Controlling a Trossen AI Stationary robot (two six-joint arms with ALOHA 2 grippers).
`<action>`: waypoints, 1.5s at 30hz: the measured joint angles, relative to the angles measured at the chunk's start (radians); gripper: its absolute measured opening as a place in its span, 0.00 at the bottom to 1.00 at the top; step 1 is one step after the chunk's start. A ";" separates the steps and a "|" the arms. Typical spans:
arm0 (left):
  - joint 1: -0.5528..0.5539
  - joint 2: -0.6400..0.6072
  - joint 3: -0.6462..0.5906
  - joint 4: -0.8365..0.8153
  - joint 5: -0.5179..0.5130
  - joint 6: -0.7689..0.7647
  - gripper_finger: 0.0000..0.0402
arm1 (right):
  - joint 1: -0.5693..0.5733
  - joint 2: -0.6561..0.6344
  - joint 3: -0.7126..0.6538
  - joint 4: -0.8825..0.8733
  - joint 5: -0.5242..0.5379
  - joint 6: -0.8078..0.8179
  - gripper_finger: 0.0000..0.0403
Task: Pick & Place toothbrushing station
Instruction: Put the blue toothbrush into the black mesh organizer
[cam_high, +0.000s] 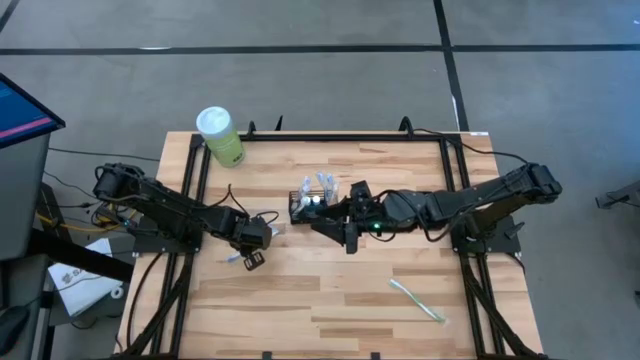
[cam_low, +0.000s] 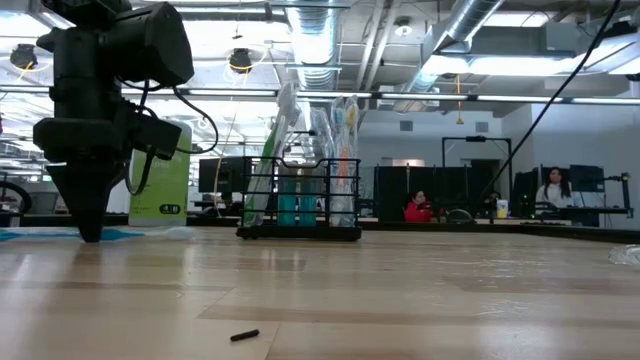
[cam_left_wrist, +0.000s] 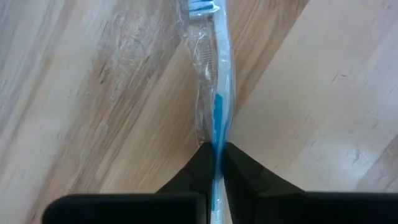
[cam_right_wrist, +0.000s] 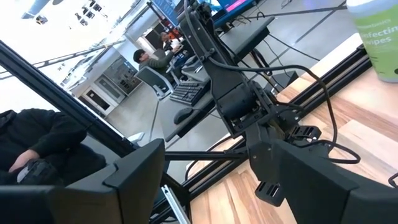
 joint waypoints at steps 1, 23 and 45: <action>0.000 0.000 0.000 0.000 -0.001 0.000 0.04 | 0.000 0.000 0.000 0.000 0.007 0.000 0.71; 0.000 -0.288 -0.007 0.015 -0.010 -0.059 0.02 | -0.009 0.000 0.000 0.002 0.012 0.002 0.71; -0.021 -0.380 -0.004 0.204 -0.029 -0.055 0.02 | -0.016 0.000 0.000 0.011 0.012 0.002 0.71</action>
